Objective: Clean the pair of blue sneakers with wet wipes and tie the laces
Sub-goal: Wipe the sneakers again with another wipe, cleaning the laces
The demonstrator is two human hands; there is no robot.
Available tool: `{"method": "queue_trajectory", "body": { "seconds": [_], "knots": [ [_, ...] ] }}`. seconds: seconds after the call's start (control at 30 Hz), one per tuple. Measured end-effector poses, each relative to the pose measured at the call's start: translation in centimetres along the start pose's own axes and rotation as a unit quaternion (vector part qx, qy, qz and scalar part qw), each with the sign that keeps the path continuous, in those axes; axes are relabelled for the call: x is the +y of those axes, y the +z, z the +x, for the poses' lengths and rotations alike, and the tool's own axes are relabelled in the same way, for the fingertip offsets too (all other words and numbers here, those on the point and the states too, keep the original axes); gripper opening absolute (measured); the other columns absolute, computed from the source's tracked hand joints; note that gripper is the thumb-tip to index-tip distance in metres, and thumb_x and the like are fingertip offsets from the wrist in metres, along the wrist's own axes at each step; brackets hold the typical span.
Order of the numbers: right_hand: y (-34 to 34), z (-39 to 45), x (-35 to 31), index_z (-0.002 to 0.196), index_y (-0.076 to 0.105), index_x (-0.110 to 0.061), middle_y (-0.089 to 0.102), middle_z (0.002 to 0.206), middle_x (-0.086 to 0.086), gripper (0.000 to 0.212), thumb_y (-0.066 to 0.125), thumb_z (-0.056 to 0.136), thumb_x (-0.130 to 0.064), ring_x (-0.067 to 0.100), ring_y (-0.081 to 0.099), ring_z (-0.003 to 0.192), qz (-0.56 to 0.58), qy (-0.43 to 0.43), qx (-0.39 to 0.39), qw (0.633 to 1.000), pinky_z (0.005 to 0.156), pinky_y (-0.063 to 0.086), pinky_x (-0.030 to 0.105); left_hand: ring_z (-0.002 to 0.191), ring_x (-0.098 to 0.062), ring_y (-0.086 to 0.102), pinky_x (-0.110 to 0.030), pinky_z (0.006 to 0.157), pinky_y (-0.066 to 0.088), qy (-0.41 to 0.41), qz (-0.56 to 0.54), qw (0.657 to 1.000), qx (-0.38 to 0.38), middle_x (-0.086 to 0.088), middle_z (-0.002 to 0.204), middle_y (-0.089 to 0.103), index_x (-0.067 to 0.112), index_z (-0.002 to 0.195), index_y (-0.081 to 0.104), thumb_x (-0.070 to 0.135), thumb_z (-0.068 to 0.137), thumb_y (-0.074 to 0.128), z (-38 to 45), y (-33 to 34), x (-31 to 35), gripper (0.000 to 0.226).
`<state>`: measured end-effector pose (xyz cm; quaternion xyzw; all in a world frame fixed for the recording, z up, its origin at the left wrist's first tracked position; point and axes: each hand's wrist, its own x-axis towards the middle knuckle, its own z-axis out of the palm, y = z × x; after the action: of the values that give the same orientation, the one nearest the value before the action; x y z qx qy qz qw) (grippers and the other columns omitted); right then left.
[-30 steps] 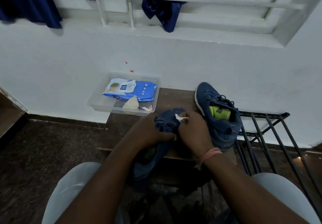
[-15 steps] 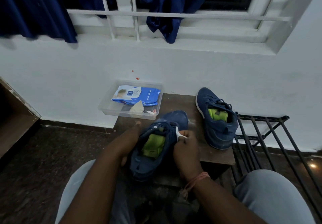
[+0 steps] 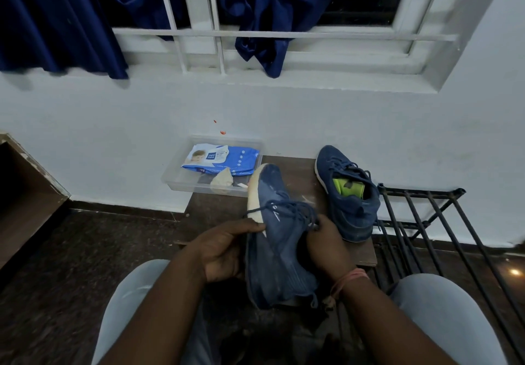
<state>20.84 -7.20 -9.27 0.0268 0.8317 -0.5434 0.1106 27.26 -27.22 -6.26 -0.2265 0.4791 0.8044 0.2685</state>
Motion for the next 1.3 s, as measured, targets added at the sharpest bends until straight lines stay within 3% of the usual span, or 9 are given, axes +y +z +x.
{"method": "queue_trajectory", "body": {
  "seconds": [0.2, 0.43, 0.67, 0.73, 0.8, 0.93, 1.03, 1.2, 1.3],
  "knots": [
    [-0.2, 0.5, -0.4, 0.089, 0.062, -0.004, 0.069, 0.08, 0.009, 0.011, 0.052, 0.089, -0.004, 0.024, 0.065, 0.08, 0.027, -0.008, 0.014, 1.0, 0.072, 0.052, 0.035, 0.1, -0.024, 0.074, -0.037, 0.08, 0.06, 0.132, 0.064, 0.985, 0.096, -0.013, 0.12, 0.074, 0.016, 0.127, 0.064, 0.03, 0.071, 0.091, -0.9, 1.2, 0.9, 0.064],
    [-1.5, 0.3, -2.4, 0.095, 0.059, -0.012, 0.063, 0.087, -0.005, 0.014, 0.049, 0.097, -0.001, 0.003, 0.059, 0.077, 0.089, -0.149, 0.117, 0.978, 0.064, 0.046, 0.017, 0.093, 0.017, 0.048, -0.008, 0.073, 0.042, 0.339, 0.47, 0.769, 0.27, 0.026, 0.103, 0.047, 0.04, 0.115, 0.045, 0.041, 0.069, 0.091, -1.3, 1.1, 1.8, 0.066],
    [-1.3, 0.3, -3.8, 0.1, 0.057, -0.017, 0.065, 0.091, -0.009, 0.015, 0.05, 0.102, -0.004, 0.005, 0.061, 0.084, 0.205, -0.242, 0.116, 0.941, 0.073, 0.05, 0.021, 0.109, -0.021, 0.048, -0.042, 0.092, 0.047, 0.326, 0.611, 0.628, 0.356, 0.001, 0.116, 0.05, 0.025, 0.145, 0.041, 0.075, 0.057, 0.072, -0.3, 1.1, 1.4, 0.106],
    [-0.9, 0.8, -3.2, 0.101, 0.057, -0.019, 0.07, 0.089, -0.009, 0.015, 0.049, 0.103, -0.007, 0.01, 0.066, 0.086, 0.306, -0.155, 0.012, 0.939, 0.071, 0.055, 0.028, 0.103, -0.003, 0.053, -0.025, 0.086, 0.048, 0.348, 0.57, 0.66, 0.345, 0.007, 0.106, 0.055, 0.027, 0.133, 0.051, 0.061, 0.063, 0.082, -0.2, 1.3, 1.4, 0.084],
    [-0.9, 1.4, -2.4, 0.1, 0.059, -0.019, 0.069, 0.089, -0.004, 0.007, 0.053, 0.101, -0.016, 0.018, 0.065, 0.086, 0.27, -0.148, -0.082, 0.948, 0.076, 0.055, 0.042, 0.095, 0.014, 0.059, -0.008, 0.078, 0.046, 0.316, 0.445, 0.796, 0.262, 0.016, 0.097, 0.065, 0.034, 0.119, 0.059, 0.041, 0.071, 0.089, -0.7, 1.3, 1.7, 0.057],
    [-3.9, 2.1, -2.7, 0.091, 0.056, -0.026, 0.066, 0.08, -0.005, 0.015, 0.049, 0.094, -0.039, 0.007, 0.061, 0.072, -0.125, -0.288, -0.187, 0.931, 0.071, 0.051, 0.032, 0.113, -0.031, 0.07, -0.048, 0.098, 0.055, 0.26, 0.197, 0.939, 0.107, -0.007, 0.118, 0.075, 0.017, 0.125, 0.068, 0.027, 0.077, 0.08, -0.5, 0.4, 1.9, 0.05],
    [-6.2, 3.0, -3.1, 0.088, 0.05, -0.028, 0.064, 0.077, -0.001, 0.008, 0.045, 0.085, -0.035, 0.018, 0.061, 0.07, -0.278, -0.311, -0.093, 0.904, 0.067, 0.053, 0.043, 0.111, -0.039, 0.069, -0.044, 0.091, 0.056, 0.239, 0.092, 0.965, 0.058, -0.022, 0.12, 0.071, 0.007, 0.117, 0.073, 0.022, 0.074, 0.079, -0.8, 0.4, 1.8, 0.047],
    [-5.3, 0.1, -5.9, 0.098, 0.055, -0.023, 0.061, 0.085, -0.008, 0.009, 0.046, 0.1, -0.02, 0.008, 0.056, 0.073, 0.013, -0.369, -0.009, 0.929, 0.065, 0.046, 0.032, 0.099, -0.032, 0.073, -0.038, 0.079, 0.059, 0.228, 0.056, 0.971, 0.051, -0.019, 0.116, 0.073, 0.012, 0.111, 0.075, 0.018, 0.074, 0.074, -0.9, 1.1, 1.9, 0.038],
    [-2.0, -2.5, -6.2, 0.1, 0.056, -0.017, 0.061, 0.093, -0.002, 0.014, 0.043, 0.103, -0.015, 0.011, 0.057, 0.079, -0.041, -0.401, -0.041, 0.914, 0.069, 0.049, 0.032, 0.093, -0.03, 0.074, -0.035, 0.076, 0.06, 0.219, 0.033, 0.973, 0.062, -0.019, 0.111, 0.075, 0.008, 0.11, 0.074, 0.021, 0.074, 0.072, -0.5, 1.6, 1.9, 0.038]
  ]
}}
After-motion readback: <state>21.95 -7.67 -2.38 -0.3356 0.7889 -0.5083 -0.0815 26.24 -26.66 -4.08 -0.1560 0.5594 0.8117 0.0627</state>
